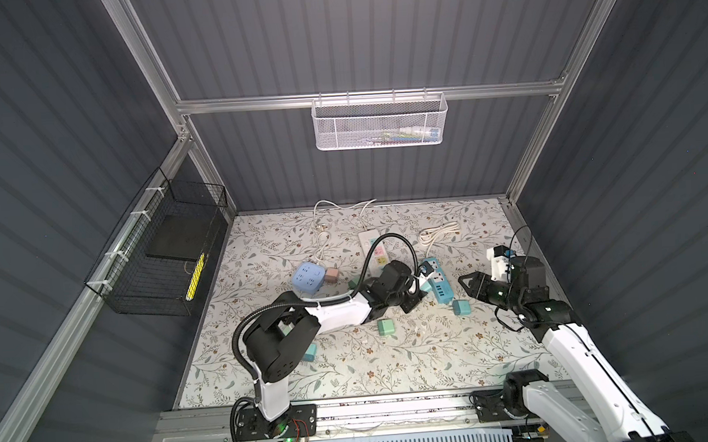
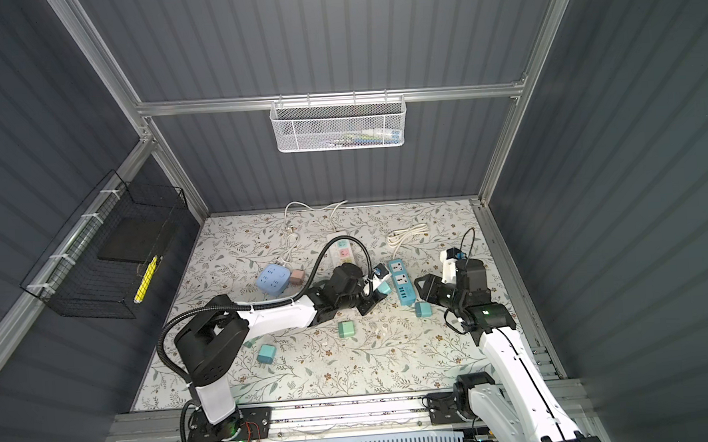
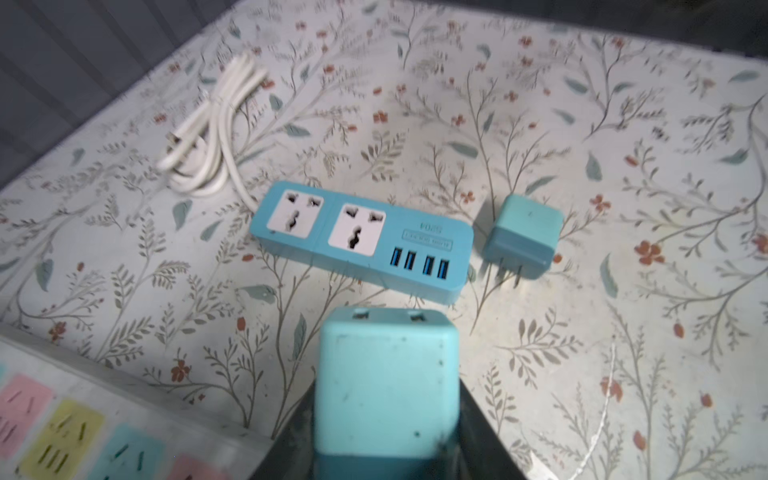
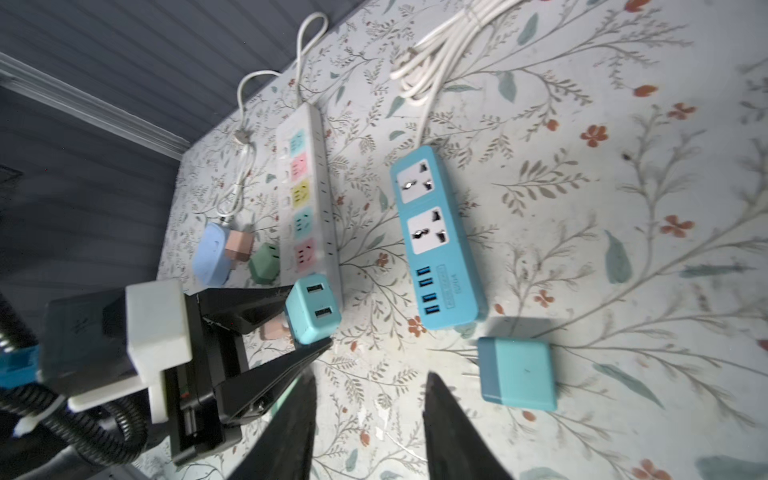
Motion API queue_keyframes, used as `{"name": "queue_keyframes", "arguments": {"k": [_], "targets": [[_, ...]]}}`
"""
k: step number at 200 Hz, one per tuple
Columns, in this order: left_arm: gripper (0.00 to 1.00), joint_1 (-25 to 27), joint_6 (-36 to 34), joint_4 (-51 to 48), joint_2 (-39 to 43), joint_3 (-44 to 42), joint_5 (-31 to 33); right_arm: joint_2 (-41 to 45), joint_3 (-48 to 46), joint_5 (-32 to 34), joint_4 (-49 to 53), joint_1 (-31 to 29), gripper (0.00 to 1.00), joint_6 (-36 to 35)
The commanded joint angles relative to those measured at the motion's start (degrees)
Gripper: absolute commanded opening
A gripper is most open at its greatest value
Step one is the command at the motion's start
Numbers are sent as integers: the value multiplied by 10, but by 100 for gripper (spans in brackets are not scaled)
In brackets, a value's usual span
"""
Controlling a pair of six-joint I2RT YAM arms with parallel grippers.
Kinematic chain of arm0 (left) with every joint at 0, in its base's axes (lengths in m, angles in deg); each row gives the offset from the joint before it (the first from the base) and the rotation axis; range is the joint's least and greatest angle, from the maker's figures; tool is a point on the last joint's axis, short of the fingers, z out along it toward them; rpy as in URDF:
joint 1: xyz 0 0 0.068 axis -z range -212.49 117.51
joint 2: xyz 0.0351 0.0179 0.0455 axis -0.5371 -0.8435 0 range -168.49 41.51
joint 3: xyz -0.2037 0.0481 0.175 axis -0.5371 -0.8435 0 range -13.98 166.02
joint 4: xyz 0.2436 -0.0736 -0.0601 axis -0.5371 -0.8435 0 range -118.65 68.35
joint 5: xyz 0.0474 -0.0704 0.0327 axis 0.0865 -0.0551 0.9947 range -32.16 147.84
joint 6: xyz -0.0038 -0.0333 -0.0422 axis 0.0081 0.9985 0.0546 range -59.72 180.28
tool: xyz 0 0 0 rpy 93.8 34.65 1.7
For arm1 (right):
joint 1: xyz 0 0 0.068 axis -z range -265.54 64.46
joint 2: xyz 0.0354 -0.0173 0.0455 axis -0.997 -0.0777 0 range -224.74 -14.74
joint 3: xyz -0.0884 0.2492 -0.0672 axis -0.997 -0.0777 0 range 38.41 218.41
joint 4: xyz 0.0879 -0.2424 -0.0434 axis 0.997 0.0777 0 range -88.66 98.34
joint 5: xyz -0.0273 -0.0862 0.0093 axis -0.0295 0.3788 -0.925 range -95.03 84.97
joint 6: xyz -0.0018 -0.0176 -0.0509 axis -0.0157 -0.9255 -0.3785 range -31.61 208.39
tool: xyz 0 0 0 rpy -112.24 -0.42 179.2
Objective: Insert the plug
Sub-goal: 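Lift the teal charger with the left gripper toward the right gripper, then grasp the teal charger with the right gripper while the left gripper releases it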
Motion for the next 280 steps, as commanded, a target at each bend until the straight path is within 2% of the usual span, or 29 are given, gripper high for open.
{"name": "queue_keyframes", "arguments": {"k": [1,22,46,66,92,171,221,260,280], "targets": [[15,2,42,215,24,-67,-28,-4,13,-74,-37,-11,44,-14],[15,1,43,240,41,-89,-31,-35,42,-93,-23,-33,45,-34],[15,2,31,275,55,-116,-38,-86,72,-93,-4,-73,53,-57],[15,2,28,299,67,-136,-39,-123,102,-58,16,-112,58,-71],[14,1,26,292,76,-141,-42,-146,118,-43,30,-129,59,-65],[15,1,25,290,84,-144,-53,-202,130,-115,22,-138,47,-81],[18,2,25,286,84,-143,-53,-203,127,-132,-20,-138,35,-68],[19,1,24,285,87,-144,-51,-202,125,-143,-39,-139,32,-60],[26,2,24,281,88,-143,-50,-199,127,-134,-36,-139,26,-62]]}}
